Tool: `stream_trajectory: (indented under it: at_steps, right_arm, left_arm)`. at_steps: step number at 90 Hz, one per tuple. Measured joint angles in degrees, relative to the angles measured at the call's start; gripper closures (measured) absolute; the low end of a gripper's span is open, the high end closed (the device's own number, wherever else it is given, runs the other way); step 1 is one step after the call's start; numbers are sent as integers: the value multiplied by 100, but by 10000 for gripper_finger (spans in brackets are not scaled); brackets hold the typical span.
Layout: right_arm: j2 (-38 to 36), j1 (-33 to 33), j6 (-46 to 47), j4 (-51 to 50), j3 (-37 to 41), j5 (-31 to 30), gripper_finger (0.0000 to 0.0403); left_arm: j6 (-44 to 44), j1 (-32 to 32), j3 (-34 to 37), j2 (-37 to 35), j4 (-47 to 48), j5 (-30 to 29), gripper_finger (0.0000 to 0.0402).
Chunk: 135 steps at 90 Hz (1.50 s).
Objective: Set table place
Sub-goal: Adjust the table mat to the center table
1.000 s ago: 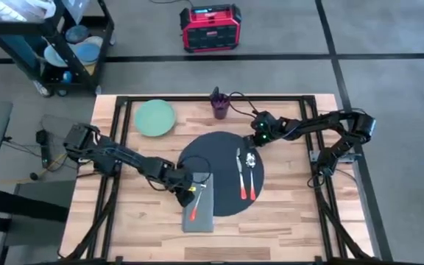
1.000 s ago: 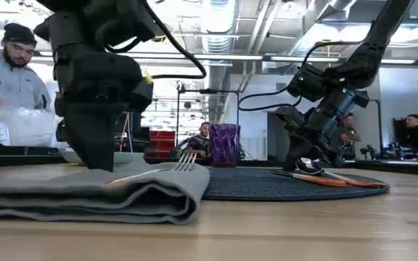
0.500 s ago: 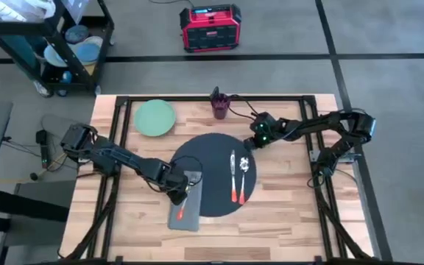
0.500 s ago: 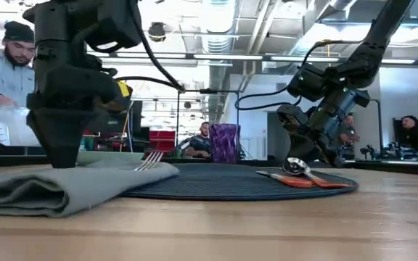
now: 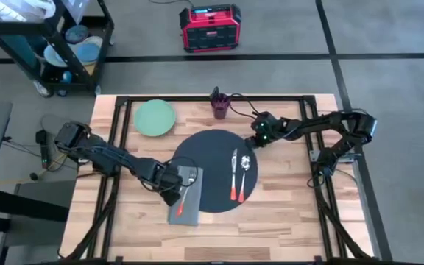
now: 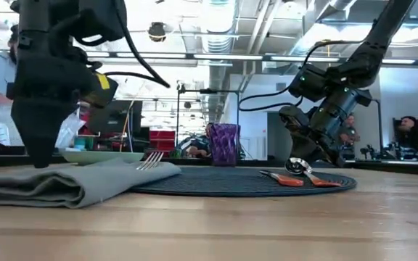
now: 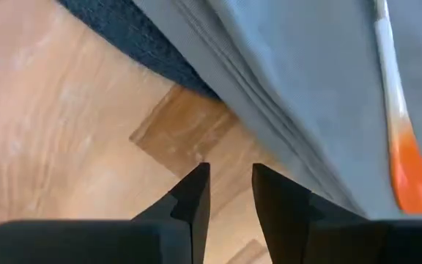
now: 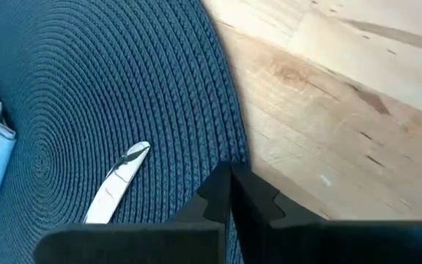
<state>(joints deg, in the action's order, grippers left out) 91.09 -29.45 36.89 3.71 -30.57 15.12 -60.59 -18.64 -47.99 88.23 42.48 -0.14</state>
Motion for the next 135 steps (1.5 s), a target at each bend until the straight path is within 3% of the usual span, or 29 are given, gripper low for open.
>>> stream_trajectory:
  at_steps: [13,24,34,44,57,74,86,100,118,135]
  right_arm:
    - [2,0,-87,-33,0,10,403]
    - [4,2,-126,-33,2,17,403]
    - [4,2,-134,-28,4,45,403]
    - [7,3,-139,-24,4,48,403]
    - [9,4,-145,-20,7,53,403]
    - [9,4,-185,-20,7,74,403]
    - [9,4,-249,-20,9,80,403]
    - [9,4,-273,-20,9,82,403]
    - [9,4,-297,-38,9,101,403]
    - [11,12,-385,-58,9,177,403]
  left_arm:
    - [-11,-118,-2,-237,-224,-58,316]
    - [-55,-275,-17,-620,-639,-887,333]
    - [110,-224,-6,-719,-692,-1118,363]
    - [120,-212,255,-675,-915,-1175,389]
    - [75,-124,733,-645,-1891,-1365,399]
    - [144,105,874,-649,-2662,-1452,401]
    - [279,191,914,-654,-2706,-1517,401]
    - [-338,180,1299,-567,-2767,-1531,401]
    - [-708,84,1792,-595,-3638,-1408,401]
    - [-1361,141,1745,-614,-2697,-1277,402]
